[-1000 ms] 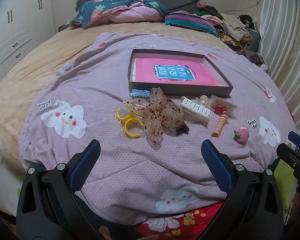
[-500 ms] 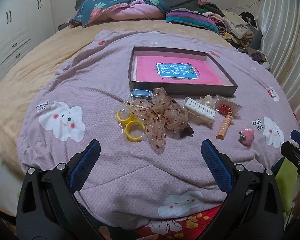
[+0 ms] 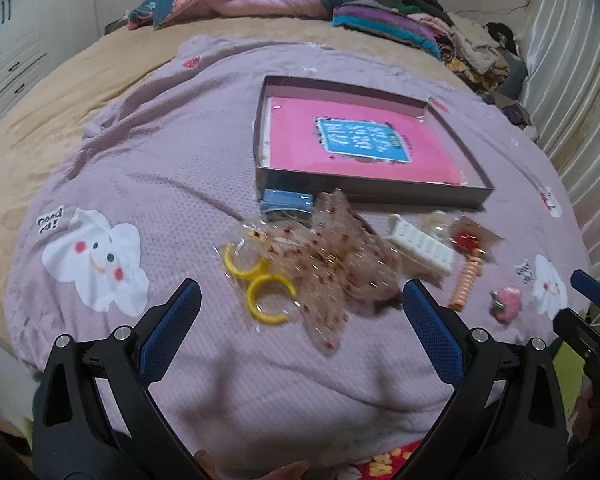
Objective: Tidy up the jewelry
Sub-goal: 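Grasp the sheer pink polka-dot bow with the left gripper, then place the bow in the box with the left gripper while the right gripper places the bagged red earrings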
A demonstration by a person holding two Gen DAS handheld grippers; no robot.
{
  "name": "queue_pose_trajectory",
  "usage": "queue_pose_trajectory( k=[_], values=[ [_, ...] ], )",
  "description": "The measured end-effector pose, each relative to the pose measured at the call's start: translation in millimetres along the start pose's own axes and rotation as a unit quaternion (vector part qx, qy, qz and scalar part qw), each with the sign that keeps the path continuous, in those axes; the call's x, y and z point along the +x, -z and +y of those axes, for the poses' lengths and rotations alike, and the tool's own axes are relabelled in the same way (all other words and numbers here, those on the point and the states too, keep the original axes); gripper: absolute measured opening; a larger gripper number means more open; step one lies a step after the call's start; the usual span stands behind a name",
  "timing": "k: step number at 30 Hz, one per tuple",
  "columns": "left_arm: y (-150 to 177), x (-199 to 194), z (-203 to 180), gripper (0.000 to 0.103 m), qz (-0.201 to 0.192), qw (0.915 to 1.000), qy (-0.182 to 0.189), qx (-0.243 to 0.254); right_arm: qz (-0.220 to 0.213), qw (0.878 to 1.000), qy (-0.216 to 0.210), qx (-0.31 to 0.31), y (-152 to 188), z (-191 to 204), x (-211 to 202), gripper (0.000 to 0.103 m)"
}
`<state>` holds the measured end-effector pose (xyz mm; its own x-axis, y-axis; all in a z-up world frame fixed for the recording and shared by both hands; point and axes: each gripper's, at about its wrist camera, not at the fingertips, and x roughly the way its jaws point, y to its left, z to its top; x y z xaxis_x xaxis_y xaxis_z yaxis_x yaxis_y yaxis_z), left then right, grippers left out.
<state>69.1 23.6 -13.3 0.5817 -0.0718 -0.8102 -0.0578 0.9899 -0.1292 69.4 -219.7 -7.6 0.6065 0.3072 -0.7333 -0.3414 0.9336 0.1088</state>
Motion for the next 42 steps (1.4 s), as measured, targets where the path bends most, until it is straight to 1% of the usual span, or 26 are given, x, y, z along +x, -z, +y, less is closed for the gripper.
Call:
queue_pose_trajectory(
  k=[4, 5, 9, 11, 13, 17, 19, 20, 21, 22, 24, 25, 26, 27, 28, 32, 33, 37, 39, 40, 41, 42],
  values=[
    [-10, 23, 10, 0.095, 0.024, 0.9997, -0.007, 0.002, 0.01, 1.0, -0.002, -0.008, -7, 3, 16, 0.099],
    [-11, 26, 12, 0.095, 0.027, 0.9996, -0.003, 0.002, 0.012, 1.0, -0.003, -0.008, -8, 3, 19, 0.099],
    [-16, 35, 13, 0.095, 0.025, 0.9989, 0.039, 0.009, 0.019, 1.0, 0.002, -0.005, -13, 0, 31, 0.099],
    [-20, 37, 11, 0.095, 0.02, 0.9988, 0.042, 0.015, 0.023, 1.0, 0.003, 0.001, -14, -3, 36, 0.099],
    [-25, 38, 5, 0.095, 0.019, 0.9978, 0.054, 0.032, 0.026, 1.0, 0.005, 0.006, -14, -7, 40, 0.099],
    [-36, 48, -6, 0.092, 0.026, 0.9963, 0.064, 0.05, 0.028, 0.999, 0.01, 0.018, -16, -15, 46, 0.099],
    [-40, 55, -10, 0.08, 0.035, 0.9953, 0.073, 0.053, 0.029, 0.999, 0.015, 0.022, -17, -19, 49, 0.099],
    [-41, 59, -10, 0.068, 0.042, 0.9946, 0.079, 0.052, 0.029, 0.999, 0.017, 0.024, -18, -21, 50, 0.099],
    [-41, 66, -10, 0.061, 0.052, 0.9934, 0.088, 0.05, 0.029, 0.999, 0.019, 0.025, -19, -22, 51, 0.099],
    [-41, 70, -11, 0.057, 0.06, 0.993, 0.09, 0.048, 0.028, 0.999, 0.023, 0.026, -20, -24, 52, 0.099],
    [-40, 75, -12, 0.042, 0.071, 0.9919, 0.093, 0.048, 0.028, 0.999, 0.029, 0.028, -22, -29, 54, 0.099],
    [-39, 76, -12, 0.037, 0.073, 0.9919, 0.093, 0.047, 0.027, 0.999, 0.033, 0.03, -23, -33, 55, 0.099],
    [-39, 76, -12, 0.027, 0.073, 0.992, 0.092, 0.046, 0.026, 0.999, 0.037, 0.03, -25, -34, 56, 0.099],
    [-40, 76, -11, 0.021, 0.074, 0.992, 0.093, 0.043, 0.025, 0.998, 0.04, 0.03, -26, -35, 58, 0.099],
    [-40, 76, -10, 0.017, 0.074, 0.9919, 0.095, 0.041, 0.024, 0.998, 0.044, 0.03, -28, -37, 59, 0.099],
    [-43, 69, -10, 0.011, 0.07, 0.9915, 0.101, 0.044, 0.03, 0.998, 0.058, 0.021, -36, -45, 71, 0.099],
    [-44, 65, -11, 0.009, 0.067, 0.9913, 0.103, 0.047, 0.037, 0.997, 0.062, 0.015, -37, -48, 77, 0.099],
    [-51, 55, -13, 0.008, 0.058, 0.9912, 0.107, 0.051, 0.071, 0.995, 0.066, -0.017, -39, -47, 101, 0.097],
    [-56, 51, -14, 0.008, 0.051, 0.9919, 0.104, 0.053, 0.074, 0.995, 0.059, -0.03, -40, -44, 110, 0.094],
    [-58, 49, -14, 0.008, 0.049, 0.992, 0.104, 0.052, 0.077, 0.995, 0.054, -0.037, -40, -43, 116, 0.085],
    [-60, 48, -14, 0.008, 0.047, 0.9922, 0.103, 0.051, 0.085, 0.994, 0.051, -0.044, -41, -43, 122, 0.079],
    [-62, 47, -14, 0.008, 0.045, 0.9924, 0.102, 0.052, 0.09, 0.994, 0.047, -0.048, -41, -41, 127, 0.077]
  ],
)
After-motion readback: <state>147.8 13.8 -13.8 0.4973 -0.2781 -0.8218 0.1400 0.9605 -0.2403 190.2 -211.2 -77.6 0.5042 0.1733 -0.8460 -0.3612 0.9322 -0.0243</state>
